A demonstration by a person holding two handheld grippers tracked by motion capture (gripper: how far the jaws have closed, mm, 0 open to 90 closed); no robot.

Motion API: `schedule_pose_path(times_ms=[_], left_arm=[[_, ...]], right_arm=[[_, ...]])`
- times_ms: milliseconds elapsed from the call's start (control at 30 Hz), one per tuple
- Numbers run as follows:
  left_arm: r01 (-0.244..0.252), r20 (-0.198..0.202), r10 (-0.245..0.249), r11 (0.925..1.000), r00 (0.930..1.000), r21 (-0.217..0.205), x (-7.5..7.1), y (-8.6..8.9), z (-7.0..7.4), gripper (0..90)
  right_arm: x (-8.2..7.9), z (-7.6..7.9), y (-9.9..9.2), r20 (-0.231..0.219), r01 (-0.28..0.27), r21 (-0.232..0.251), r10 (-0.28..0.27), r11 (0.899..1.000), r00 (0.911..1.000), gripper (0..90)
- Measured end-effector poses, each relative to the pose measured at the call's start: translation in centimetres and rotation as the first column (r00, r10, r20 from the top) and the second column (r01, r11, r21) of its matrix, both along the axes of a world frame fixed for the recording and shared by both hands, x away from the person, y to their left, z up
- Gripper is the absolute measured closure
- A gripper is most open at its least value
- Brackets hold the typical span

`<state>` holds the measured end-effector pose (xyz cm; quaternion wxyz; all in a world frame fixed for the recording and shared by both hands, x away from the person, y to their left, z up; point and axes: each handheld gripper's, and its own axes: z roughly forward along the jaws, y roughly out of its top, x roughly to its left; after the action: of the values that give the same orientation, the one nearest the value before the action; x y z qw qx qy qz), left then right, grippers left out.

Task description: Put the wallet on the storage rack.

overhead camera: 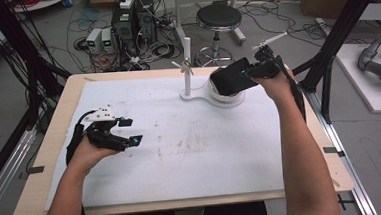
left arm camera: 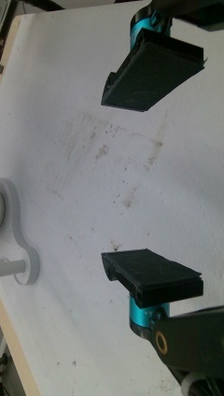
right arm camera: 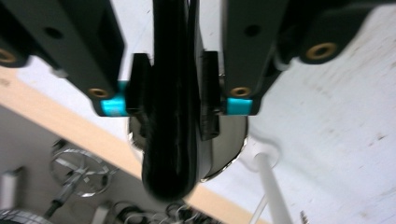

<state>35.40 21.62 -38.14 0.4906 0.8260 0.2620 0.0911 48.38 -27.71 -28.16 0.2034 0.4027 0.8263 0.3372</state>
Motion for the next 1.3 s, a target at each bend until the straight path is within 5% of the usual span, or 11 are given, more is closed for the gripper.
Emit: schedule_pose_path(times_ms=[67,167,367,633,900,1300], left_arm=[[-0.001,-0.003,0.001,1.0000,1.0000,-0.003,0.0,0.0,-0.1,21.0],[0.003,-0.005,-0.003,1.0000,1.0000,0.001,0.0,0.0,-0.1,21.0],[0.005,-0.006,-0.005,1.0000,1.0000,0.005,0.0,-0.1,-0.2,21.0],[0.007,-0.010,-0.007,1.0000,0.9999,-0.002,0.1,0.0,-0.3,21.0],[0.005,-0.014,-0.005,1.0000,0.9999,-0.001,0.2,0.0,-0.4,21.0],[0.005,0.017,-0.005,0.9998,0.9998,-0.019,-0.2,-0.1,0.2,20.9]], right_arm=[[-0.1,-0.1,0.0,0.042,0.030,-0.008,-0.030,1.000,0.9987,53.3],[-0.1,-0.2,0.0,0.073,0.050,-0.044,-0.047,0.998,0.9963,52.4],[-0.1,0.0,-0.7,0.114,0.112,-0.033,-0.108,0.993,0.9877,52.7],[0.6,-0.6,-1.6,0.102,0.191,-0.010,-0.189,0.982,0.9767,53.2],[0.5,-1.4,-2.3,0.111,0.197,0.051,-0.202,0.979,0.9731,51.3],[-2.1,0.2,-2.8,0.162,0.177,0.110,-0.193,0.978,0.9677,36.6]])
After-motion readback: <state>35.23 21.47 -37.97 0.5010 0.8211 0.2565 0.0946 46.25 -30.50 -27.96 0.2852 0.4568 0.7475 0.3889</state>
